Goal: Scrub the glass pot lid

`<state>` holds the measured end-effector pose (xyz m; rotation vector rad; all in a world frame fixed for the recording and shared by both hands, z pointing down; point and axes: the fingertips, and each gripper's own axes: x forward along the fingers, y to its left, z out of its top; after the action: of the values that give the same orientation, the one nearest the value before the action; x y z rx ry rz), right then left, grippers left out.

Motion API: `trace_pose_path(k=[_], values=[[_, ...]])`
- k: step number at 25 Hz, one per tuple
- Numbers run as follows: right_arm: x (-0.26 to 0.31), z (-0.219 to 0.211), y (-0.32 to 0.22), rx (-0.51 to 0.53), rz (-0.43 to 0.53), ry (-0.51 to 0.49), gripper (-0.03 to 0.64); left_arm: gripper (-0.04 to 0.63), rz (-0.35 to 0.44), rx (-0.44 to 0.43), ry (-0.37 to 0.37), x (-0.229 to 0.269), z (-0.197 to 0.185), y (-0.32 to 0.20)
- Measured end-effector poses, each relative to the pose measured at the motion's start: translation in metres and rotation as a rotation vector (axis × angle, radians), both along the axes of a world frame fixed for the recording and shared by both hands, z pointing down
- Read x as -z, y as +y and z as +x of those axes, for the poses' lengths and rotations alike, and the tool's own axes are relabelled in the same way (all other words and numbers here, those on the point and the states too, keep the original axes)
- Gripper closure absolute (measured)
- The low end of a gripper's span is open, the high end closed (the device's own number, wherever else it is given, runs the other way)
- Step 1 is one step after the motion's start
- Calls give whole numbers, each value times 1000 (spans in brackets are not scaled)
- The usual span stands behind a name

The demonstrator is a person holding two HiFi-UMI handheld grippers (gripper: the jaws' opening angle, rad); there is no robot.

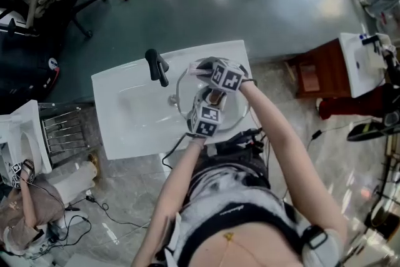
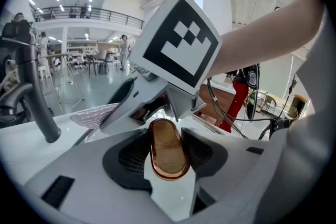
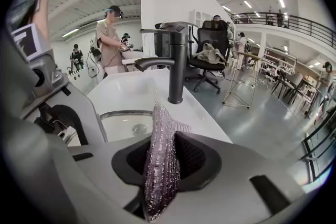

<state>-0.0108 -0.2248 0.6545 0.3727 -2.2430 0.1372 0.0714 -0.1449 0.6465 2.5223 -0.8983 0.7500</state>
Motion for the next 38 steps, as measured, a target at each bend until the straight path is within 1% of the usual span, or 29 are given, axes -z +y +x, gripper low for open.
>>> trace_pose_path(k=[6,11,16,23,28,38], values=[[5,34,-3,-148,-6,-49,520,408,-2,-2,2,1,-1,0],[7,64,4,-238,8,-75,518,408,-4,-6,1,3,-1,-2],[8,82,19,-309,25,-89,518,407,-18,-11,1,5,-3,-1],[9,97,46,-368,58,-97,518,407,-19,-9,0,4,-3,-1],[10,105,68,-396,56,-122,518,407,-18,-5,-4,3,-3,1],[10,113,102,-397,41,-154,518,407,-5,4,-15,5,-4,-3]])
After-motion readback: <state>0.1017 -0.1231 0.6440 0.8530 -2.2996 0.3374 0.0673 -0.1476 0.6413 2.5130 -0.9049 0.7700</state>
